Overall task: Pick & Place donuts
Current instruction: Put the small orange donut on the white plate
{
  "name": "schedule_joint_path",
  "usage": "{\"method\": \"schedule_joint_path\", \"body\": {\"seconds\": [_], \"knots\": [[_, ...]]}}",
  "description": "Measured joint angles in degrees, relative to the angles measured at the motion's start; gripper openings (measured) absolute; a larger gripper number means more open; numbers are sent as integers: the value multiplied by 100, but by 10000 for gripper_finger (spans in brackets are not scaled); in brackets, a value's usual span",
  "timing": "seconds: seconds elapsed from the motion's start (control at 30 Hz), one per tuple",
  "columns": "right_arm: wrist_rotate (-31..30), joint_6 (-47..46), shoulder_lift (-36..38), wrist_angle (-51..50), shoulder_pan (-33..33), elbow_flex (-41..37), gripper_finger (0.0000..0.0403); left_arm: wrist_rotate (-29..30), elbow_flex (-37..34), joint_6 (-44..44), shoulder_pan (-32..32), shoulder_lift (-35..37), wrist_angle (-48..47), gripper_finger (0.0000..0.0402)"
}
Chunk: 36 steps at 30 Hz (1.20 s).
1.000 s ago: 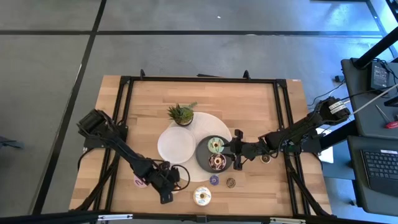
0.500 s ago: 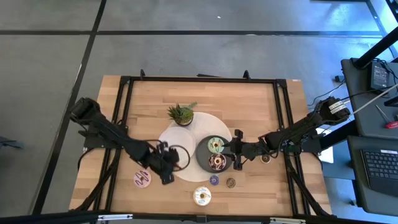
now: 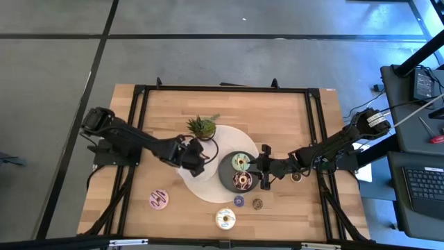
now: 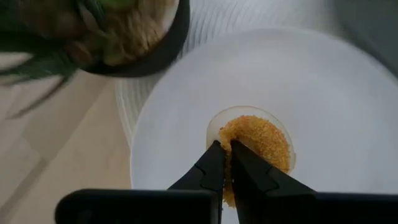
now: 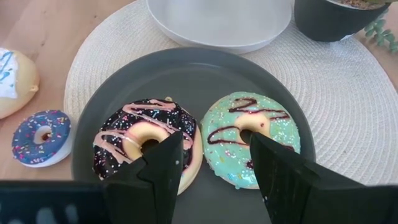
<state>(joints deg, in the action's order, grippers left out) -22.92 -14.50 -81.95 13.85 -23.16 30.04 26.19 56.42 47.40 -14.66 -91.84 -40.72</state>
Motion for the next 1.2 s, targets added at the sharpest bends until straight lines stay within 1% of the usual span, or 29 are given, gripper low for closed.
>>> {"method": "schedule_joint_path", "body": {"seconds": [0.1, 0.27, 0.5, 0.77, 0.97, 1.03, 1.2], "knots": [[0, 0, 0, 0, 0, 0, 188, -204, 0, -2, 94, -154, 46, 17], [0, 1, 0, 0, 0, 0, 188, -669, 0, 0, 77, -321, 40, 18], [0, 0, 0, 0, 0, 0, 188, -321, -2, -13, 42, -382, 64, 19], [2, -13, 0, 0, 0, 0, 188, -362, -2, -13, 37, -380, 66, 28], [4, -15, 0, 0, -2, 0, 188, -648, -2, -12, 36, -380, 66, 34], [4, -15, 0, 0, 0, 0, 188, -658, -2, 59, 36, -380, 67, 37], [4, -17, 0, 1, -1, 0, 188, -643, -2, 138, 46, -380, 67, 58]]}}
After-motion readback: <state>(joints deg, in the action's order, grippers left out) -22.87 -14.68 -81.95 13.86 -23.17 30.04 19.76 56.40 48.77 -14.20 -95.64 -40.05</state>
